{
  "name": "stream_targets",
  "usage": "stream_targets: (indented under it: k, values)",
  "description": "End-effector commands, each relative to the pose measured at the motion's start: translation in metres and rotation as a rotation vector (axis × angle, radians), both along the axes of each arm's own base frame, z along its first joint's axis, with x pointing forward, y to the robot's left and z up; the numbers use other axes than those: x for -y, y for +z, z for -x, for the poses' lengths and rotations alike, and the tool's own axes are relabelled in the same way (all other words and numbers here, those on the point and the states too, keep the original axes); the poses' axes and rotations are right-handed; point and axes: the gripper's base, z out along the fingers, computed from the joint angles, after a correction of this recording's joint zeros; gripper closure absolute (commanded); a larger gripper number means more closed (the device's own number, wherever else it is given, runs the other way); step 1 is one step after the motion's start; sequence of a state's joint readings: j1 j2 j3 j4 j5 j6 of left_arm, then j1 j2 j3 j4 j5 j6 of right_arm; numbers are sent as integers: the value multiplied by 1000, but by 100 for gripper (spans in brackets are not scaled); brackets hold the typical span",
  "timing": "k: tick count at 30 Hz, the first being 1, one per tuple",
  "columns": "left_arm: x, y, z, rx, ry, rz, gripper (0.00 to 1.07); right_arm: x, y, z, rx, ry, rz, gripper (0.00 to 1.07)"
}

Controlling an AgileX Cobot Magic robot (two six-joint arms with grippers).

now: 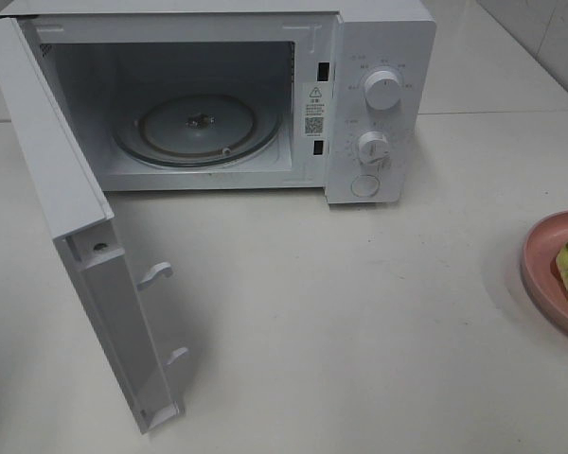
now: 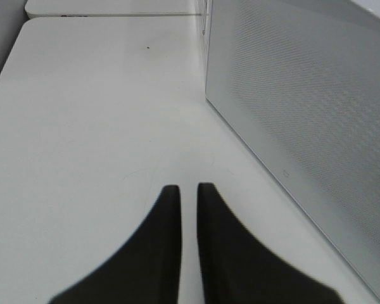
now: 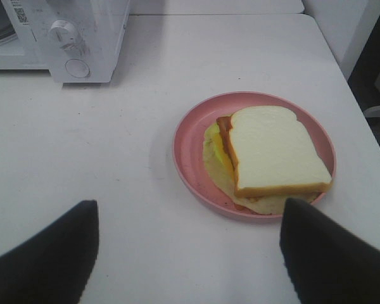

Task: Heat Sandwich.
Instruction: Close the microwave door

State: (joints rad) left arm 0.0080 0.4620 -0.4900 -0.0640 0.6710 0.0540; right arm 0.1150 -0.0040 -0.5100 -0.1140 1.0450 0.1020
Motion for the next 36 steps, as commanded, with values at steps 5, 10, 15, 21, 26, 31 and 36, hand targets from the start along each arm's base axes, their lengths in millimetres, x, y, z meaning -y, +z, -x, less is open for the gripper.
stream_targets:
  k: [5,10,15,21,26,31,36]
  values:
    - [-2,-20,-33,75,21,-1,107,0,-1,3,30,-2,2,32]
    - [-4,-37,-49,178,39,-5,107,0,-1,3,30,-2,2,32]
    - [-5,-51,-61,246,53,-12,107,0,-1,3,30,-2,2,32]
    - [-7,-64,-78,305,61,-26,107,0,-1,3,30,-2,2,32]
    - [-4,-70,-94,361,-3,-85,107,0,-1,3,30,-2,2,32]
    - [6,-80,-106,379,-140,-139,107,0,-1,3,30,-2,2,32]
    - [13,-90,-114,379,-195,-61,107,0,-1,3,30,-2,2,32]
